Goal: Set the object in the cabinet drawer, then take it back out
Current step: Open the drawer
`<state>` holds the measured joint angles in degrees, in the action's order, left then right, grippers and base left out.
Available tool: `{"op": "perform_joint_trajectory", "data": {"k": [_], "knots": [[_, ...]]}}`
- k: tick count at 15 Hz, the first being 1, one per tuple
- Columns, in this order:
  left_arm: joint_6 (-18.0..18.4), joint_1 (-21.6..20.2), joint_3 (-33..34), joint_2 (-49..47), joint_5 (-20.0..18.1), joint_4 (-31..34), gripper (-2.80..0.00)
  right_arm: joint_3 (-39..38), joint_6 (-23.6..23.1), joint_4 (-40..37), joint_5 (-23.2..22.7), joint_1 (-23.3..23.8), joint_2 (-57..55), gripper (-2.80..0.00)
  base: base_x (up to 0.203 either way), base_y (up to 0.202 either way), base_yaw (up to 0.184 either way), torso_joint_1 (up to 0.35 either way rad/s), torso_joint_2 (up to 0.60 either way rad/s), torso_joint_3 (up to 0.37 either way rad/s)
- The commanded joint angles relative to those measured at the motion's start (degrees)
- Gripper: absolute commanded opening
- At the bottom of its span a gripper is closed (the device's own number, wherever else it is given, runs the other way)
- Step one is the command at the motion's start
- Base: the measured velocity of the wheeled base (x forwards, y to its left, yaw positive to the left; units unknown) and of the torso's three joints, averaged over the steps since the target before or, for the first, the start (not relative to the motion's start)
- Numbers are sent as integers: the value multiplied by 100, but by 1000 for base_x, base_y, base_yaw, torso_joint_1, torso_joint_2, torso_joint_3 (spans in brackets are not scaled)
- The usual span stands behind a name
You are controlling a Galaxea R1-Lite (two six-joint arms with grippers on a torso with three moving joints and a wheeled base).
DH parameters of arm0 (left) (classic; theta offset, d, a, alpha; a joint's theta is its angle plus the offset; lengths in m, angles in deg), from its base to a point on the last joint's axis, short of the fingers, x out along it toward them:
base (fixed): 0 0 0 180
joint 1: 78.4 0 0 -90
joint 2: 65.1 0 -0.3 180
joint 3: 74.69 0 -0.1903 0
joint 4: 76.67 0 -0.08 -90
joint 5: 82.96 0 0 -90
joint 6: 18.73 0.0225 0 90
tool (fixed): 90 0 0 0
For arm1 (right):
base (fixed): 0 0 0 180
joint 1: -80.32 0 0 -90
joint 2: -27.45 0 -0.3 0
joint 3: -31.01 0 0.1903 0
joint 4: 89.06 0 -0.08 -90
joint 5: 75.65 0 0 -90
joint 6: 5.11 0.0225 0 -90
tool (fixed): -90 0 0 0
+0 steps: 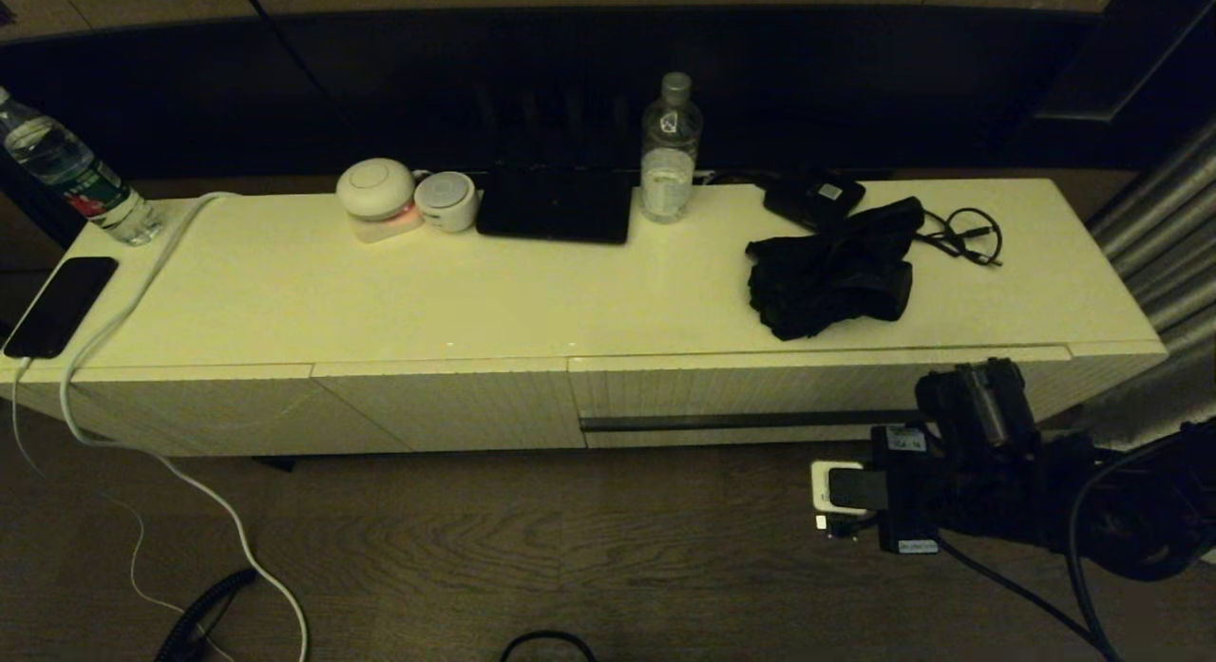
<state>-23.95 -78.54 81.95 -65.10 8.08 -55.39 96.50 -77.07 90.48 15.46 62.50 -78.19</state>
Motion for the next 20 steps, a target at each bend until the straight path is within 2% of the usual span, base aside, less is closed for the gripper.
{"op": "perform_joint_trajectory", "data": {"k": [1,5,9,15,20], "knots": [[-4,-4,0,9,2,-2,-280,-27,-239,48,-85,202,-292,0,0,0,0,0,0,0],[-4,-4,0,9,2,-2,-280,314,-397,-549,-410,287,-565,0,0,0,0,0,0,0],[-4,-4,0,9,2,-2,-280,497,-742,-552,-514,466,-979,0,0,0,0,0,0,0],[-4,-4,0,9,2,-2,-280,1068,-742,-489,-573,813,-1407,0,0,0,0,0,0,0],[-4,-4,7,9,2,-2,-280,1356,-723,-354,-577,832,-1720,0,0,0,0,0,0,0]]}}
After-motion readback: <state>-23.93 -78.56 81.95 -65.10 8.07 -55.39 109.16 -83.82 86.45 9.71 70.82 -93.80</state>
